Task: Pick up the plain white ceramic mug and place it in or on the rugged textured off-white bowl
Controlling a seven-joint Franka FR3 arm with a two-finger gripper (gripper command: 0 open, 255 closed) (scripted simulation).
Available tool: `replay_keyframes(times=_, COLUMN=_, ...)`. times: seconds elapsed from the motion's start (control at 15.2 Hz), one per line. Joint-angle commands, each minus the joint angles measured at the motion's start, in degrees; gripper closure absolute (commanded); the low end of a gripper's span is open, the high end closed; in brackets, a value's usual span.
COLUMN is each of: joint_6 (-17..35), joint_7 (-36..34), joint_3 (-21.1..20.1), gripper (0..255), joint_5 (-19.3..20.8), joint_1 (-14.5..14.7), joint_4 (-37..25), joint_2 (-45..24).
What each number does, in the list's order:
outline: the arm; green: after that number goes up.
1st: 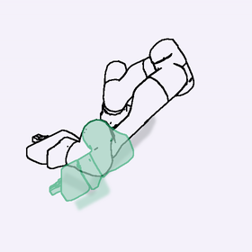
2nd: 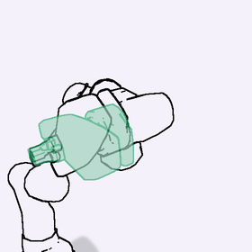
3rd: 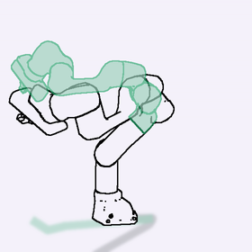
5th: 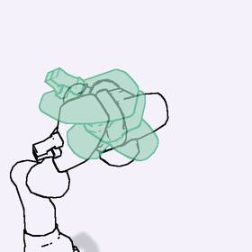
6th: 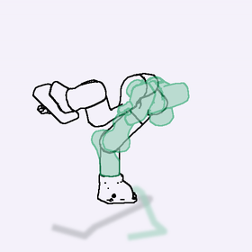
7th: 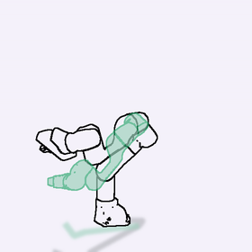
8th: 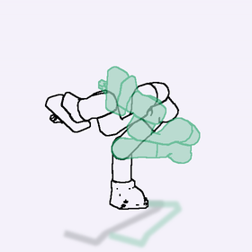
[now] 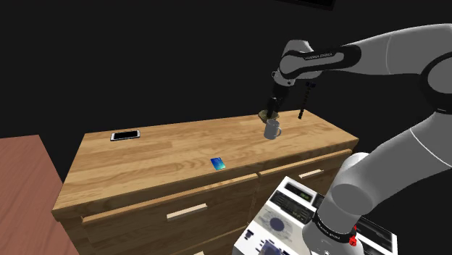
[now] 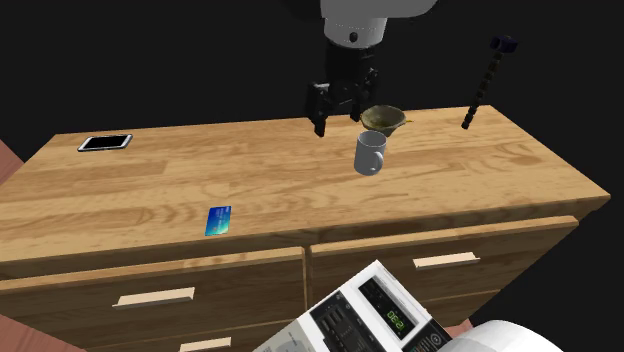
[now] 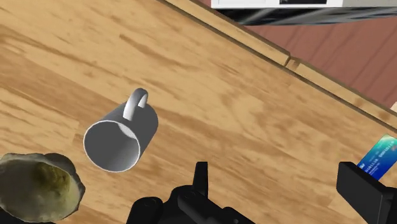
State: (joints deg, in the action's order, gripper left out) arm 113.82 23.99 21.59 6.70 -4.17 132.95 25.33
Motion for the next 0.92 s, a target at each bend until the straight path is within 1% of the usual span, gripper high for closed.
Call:
replay_keyframes(times=0.0, joint_6=2.4, joint_7=2.6, joint_3=2.3, gripper=0, joint_5=-0.4, joint_1=0.0, joint_4=-1.4, joint_2=-4.2)
replay_keyframes(times=0.26, joint_6=6.1, joint_7=7.8, joint_3=6.2, gripper=0, joint_5=-2.4, joint_1=0.0, joint_4=-4.5, joint_2=-12.2)
replay_keyframes(times=0.53, joint_6=9.0, joint_7=13.7, joint_3=9.5, gripper=0, joint_5=-6.3, joint_1=-0.3, joint_4=-8.8, joint_2=-21.1)
replay_keyframes(times=0.73, joint_6=10.5, joint_7=18.4, joint_3=11.1, gripper=0, joint_5=-10.2, joint_1=-1.3, joint_4=-12.7, joint_2=-28.3)
replay_keyframes(times=0.86, joint_6=11.3, joint_7=19.0, joint_3=11.0, gripper=0, joint_5=-10.8, joint_1=-1.6, joint_4=-12.6, joint_2=-29.2)
